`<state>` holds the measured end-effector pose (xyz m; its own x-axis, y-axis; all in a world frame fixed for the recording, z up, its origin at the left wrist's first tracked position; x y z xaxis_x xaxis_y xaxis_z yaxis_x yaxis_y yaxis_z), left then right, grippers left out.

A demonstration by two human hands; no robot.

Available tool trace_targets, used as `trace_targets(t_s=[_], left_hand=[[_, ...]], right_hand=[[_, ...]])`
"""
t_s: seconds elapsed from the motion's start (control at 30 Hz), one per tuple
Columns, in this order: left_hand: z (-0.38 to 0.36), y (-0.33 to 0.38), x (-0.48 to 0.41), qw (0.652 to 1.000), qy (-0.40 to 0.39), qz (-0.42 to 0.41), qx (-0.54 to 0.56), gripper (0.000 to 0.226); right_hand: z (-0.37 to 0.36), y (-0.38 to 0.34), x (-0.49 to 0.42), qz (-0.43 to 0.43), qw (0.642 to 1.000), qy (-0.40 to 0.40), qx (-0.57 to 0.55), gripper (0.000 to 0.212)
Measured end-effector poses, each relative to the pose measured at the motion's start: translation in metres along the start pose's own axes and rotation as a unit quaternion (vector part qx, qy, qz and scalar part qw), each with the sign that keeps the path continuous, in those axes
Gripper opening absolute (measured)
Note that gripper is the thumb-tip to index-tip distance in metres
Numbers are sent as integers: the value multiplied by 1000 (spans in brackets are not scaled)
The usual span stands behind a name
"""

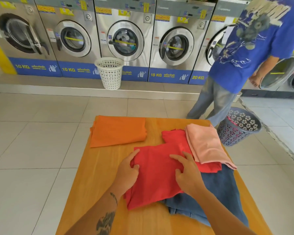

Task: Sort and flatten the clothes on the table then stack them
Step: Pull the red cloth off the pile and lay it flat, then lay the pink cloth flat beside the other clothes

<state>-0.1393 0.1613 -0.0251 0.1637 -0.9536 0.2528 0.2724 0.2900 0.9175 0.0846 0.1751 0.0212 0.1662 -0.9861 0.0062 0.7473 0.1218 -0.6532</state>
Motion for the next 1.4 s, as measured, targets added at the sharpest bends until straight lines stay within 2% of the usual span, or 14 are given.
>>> trace_targets(t_s=[0.23, 0.5, 0.57, 0.67, 0.73, 0.83, 0.9, 1.0, 1.07, 1.17, 1.3, 1.4], left_hand=[[92, -4, -7, 988, 114, -56, -87, 53], [152, -27, -31, 959, 186, -90, -195, 39], [155, -37, -40, 958, 171, -84, -215, 39], [155, -56, -52, 958, 68, -22, -277, 43], [159, -67, -55, 956, 27, 11, -291, 46], [164, -71, -53, 965, 36, 25, -257, 46], [164, -66, -51, 956, 70, 25, -283, 45], [143, -42, -44, 897, 95, -10, -431, 52], [117, -20, -38, 876, 104, -40, -469, 56], [66, 13, -31, 900, 88, -80, -420, 53], [-21, 63, -22, 915, 26, -190, -354, 50], [-89, 87, -19, 934, -33, -203, -291, 45]], right_hand=[[-57, -57, -25, 38, 999, -32, 3, 55], [-130, -82, -56, 52, 995, -86, 9, 55], [-144, -81, -60, 35, 993, -115, 23, 59], [-160, -69, -60, 19, 986, -162, 46, 67], [-163, -63, -57, 17, 983, -172, 55, 69], [-155, -58, -56, 18, 984, -173, 47, 70], [-143, -57, -54, 9, 985, -169, 26, 71], [-115, -49, -47, 6, 989, -150, -1, 68], [-86, -40, -39, 10, 993, -114, -19, 65], [-36, -14, -31, 3, 998, -50, -23, 58], [29, 43, -27, -28, 999, 19, -20, 59], [69, 89, -25, -68, 996, 57, -32, 56]])
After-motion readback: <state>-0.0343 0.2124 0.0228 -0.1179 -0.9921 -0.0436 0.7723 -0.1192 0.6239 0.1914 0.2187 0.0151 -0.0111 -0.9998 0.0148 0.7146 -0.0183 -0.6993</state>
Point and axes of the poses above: each hand's wrist, its own x-axis away from the middle knuckle, its own z-axis out of the back of the hand, y = z × x, the point moved 5 cm from there along -x, towards the middle knuckle, and after that the axes turned 3 degrees about z, right-handed, at the moved point
